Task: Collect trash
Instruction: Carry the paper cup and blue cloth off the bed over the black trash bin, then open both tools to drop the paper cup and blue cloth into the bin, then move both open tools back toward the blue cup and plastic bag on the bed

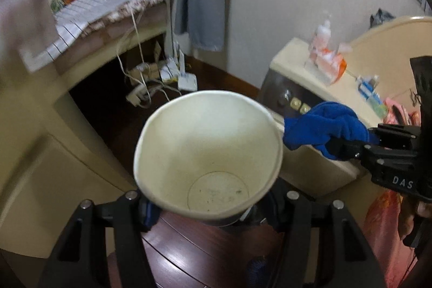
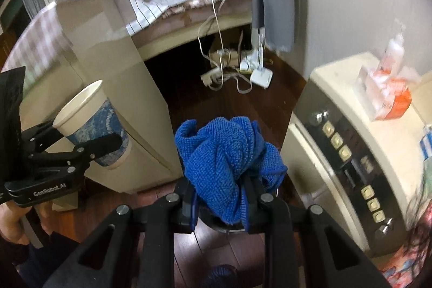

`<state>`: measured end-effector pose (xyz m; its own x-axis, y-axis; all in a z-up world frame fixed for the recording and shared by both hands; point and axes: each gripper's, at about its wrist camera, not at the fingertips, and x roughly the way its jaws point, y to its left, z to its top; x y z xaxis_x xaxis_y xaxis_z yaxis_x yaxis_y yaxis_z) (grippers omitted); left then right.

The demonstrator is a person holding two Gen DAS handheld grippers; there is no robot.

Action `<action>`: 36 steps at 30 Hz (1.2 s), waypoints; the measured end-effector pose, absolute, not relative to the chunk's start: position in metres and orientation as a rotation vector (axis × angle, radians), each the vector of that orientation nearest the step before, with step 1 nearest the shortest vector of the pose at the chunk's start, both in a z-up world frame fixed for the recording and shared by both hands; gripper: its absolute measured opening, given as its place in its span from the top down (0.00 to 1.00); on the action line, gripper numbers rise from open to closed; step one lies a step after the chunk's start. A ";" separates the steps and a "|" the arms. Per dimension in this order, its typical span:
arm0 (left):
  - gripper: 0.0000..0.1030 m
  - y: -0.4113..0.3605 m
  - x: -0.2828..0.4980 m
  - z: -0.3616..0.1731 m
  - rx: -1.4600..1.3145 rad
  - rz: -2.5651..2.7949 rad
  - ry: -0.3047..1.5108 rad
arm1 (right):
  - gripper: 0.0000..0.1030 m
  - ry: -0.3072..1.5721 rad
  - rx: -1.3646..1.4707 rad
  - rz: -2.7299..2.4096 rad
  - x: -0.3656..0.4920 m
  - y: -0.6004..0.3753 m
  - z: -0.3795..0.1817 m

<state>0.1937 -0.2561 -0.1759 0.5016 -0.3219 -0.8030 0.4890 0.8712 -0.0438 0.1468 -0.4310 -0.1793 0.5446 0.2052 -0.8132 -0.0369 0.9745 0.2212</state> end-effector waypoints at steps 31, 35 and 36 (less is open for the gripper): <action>0.00 -0.244 0.247 -0.348 0.156 -0.401 1.194 | 0.05 1.242 0.095 0.068 0.196 -0.460 -0.389; 0.00 -0.244 0.236 -0.333 0.187 -0.381 1.159 | 0.05 1.235 0.100 0.058 0.196 -0.453 -0.374; 0.00 -0.245 0.231 -0.327 0.195 -0.378 1.147 | 0.05 1.234 0.087 0.048 0.195 -0.450 -0.371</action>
<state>0.2311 -0.2451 -0.3273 0.3568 -0.1923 -0.9142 0.3891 0.9203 -0.0418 0.1951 -0.4501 -0.3711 0.3299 0.0841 -0.9403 0.0107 0.9956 0.0928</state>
